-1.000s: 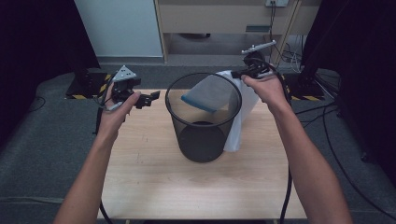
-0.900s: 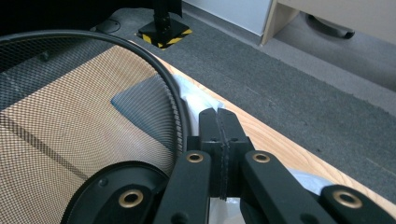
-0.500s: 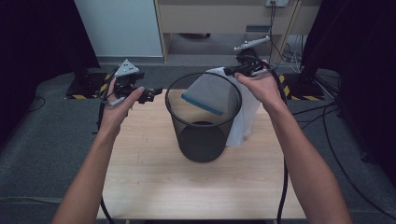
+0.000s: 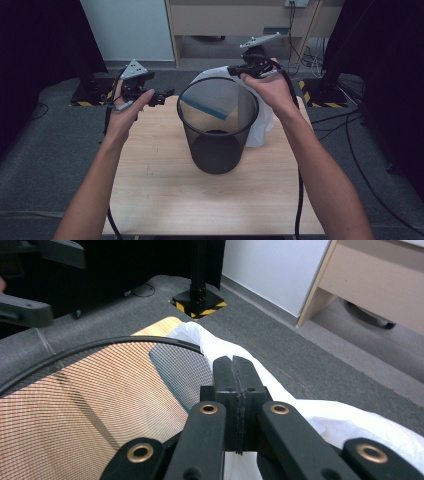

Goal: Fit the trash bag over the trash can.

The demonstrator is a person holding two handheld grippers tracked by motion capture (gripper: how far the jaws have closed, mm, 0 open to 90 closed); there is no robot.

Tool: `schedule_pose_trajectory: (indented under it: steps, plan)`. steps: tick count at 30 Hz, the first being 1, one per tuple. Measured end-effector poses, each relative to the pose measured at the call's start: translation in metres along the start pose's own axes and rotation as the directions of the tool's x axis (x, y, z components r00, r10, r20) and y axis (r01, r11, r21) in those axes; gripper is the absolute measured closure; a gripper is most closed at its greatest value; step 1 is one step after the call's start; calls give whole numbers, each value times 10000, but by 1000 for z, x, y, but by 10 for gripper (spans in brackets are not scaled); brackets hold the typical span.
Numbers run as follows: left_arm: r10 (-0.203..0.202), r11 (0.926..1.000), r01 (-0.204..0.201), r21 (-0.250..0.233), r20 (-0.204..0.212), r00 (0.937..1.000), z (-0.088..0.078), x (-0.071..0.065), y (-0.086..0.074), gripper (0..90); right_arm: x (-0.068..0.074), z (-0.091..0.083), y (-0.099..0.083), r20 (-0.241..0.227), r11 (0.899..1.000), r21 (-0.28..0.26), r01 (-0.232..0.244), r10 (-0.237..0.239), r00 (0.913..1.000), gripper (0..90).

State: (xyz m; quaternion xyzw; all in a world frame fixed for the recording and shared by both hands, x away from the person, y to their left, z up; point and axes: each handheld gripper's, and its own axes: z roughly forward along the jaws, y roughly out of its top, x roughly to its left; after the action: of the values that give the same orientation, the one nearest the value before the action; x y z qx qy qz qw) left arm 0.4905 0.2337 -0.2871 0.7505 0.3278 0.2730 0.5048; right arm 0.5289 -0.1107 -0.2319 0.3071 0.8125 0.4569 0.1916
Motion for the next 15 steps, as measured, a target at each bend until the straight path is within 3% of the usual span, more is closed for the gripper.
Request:
schedule_pose_trajectory:
  steps: [5,6,8,9,15]
  plan:
    - [-36,10000,37,-47,117,9999,4,-2,3,52,6,-2,3,-141,9998,-174,56,-59,9999,900]
    - [276,9993,-269,-252,247,9993,7,-3,5,50,8,-3,4,-226,9996,-263,73,-79,9997,900]
    - [169,9997,-164,-196,281,9995,8,-6,6,51,10,-5,5,-296,9993,-359,136,-147,9995,900]
    - [394,9987,-381,-344,360,9986,11,-5,7,51,11,-6,5,-387,9989,-447,115,-132,9992,900]
    - [521,9981,-505,-348,478,9975,19,-9,12,54,17,-8,8,-572,9980,-615,157,-193,9982,900]
